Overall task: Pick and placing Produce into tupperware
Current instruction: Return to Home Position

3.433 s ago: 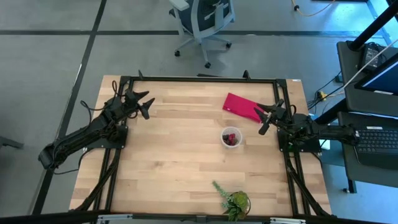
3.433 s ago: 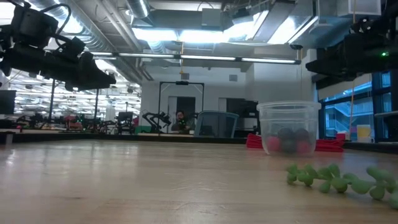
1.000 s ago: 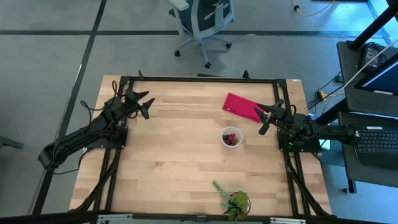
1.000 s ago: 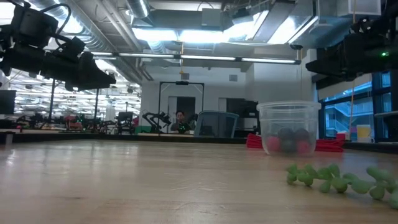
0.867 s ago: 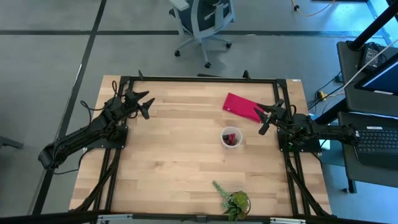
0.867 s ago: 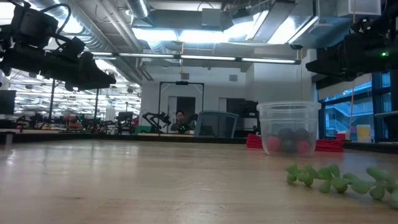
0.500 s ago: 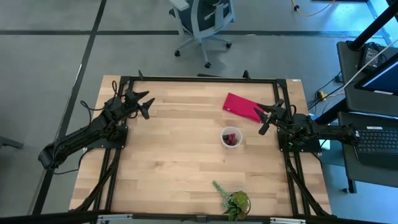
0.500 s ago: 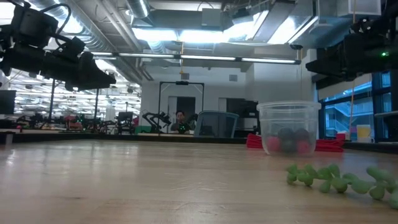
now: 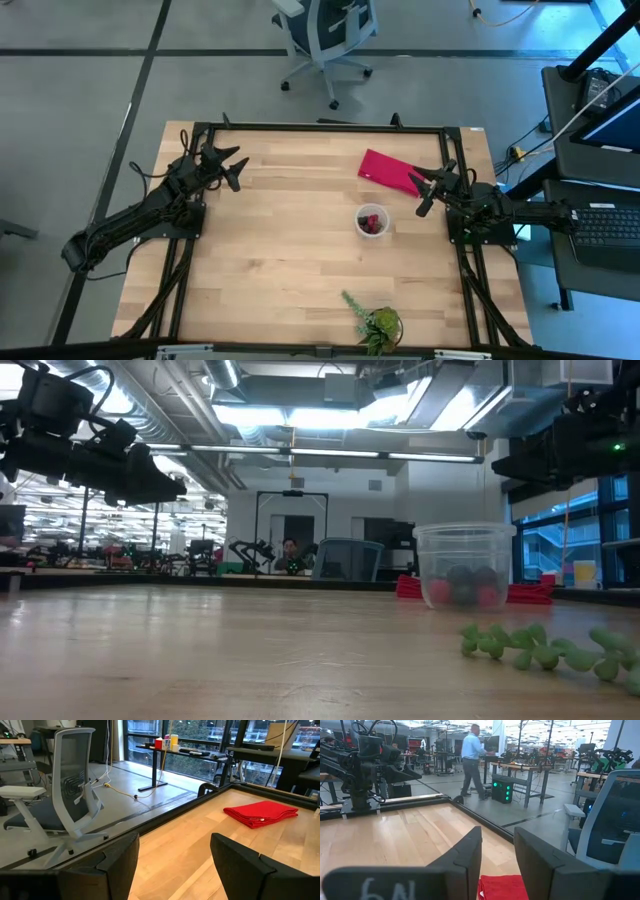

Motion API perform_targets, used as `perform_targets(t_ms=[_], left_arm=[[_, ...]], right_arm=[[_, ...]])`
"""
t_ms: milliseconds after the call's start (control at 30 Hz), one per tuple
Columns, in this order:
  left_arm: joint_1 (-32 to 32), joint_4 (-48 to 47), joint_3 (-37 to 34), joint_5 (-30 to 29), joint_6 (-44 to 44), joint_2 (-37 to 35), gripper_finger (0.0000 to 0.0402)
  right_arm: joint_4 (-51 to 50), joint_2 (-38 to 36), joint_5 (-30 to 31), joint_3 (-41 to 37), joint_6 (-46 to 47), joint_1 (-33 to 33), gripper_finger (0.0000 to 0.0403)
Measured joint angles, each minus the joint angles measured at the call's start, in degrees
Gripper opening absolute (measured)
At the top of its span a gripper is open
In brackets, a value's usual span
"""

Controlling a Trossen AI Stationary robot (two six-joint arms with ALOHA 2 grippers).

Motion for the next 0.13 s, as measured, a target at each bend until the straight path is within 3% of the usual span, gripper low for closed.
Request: perform_targets(t_ms=[133], left_arm=[[0.0,0.0,0.0,0.0,0.0,0.0,0.0239]], right_arm=[[0.0,0.0,0.0,0.0,0.0,0.0,0.0117]])
